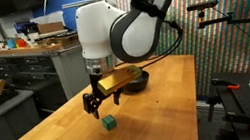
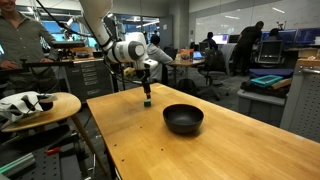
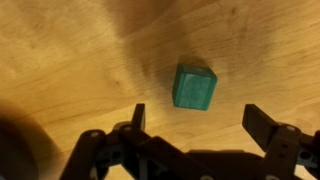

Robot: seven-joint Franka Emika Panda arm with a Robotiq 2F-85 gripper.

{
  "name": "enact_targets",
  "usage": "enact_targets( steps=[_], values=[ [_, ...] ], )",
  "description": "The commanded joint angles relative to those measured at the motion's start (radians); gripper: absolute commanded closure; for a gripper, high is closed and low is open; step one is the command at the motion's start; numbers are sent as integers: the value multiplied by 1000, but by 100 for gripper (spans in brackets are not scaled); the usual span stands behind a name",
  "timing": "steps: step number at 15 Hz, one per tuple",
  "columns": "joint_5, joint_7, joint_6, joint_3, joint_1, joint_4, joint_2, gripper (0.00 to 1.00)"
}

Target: Put the green cube inside the black bowl

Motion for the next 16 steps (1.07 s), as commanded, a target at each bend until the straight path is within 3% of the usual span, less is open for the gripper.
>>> enact_targets(
  steps=[1, 8, 9, 11, 16],
  values=[
    [49, -57, -6, -16, 11, 64, 53, 0],
    [89, -82, -20, -28, 15, 114, 102, 0],
    [96, -87, -27, -28, 13, 118, 105, 25],
    [107, -92, -37, -32, 16, 122, 111, 32],
    [131, -92, -63, -29, 16, 106, 111, 73]
  ],
)
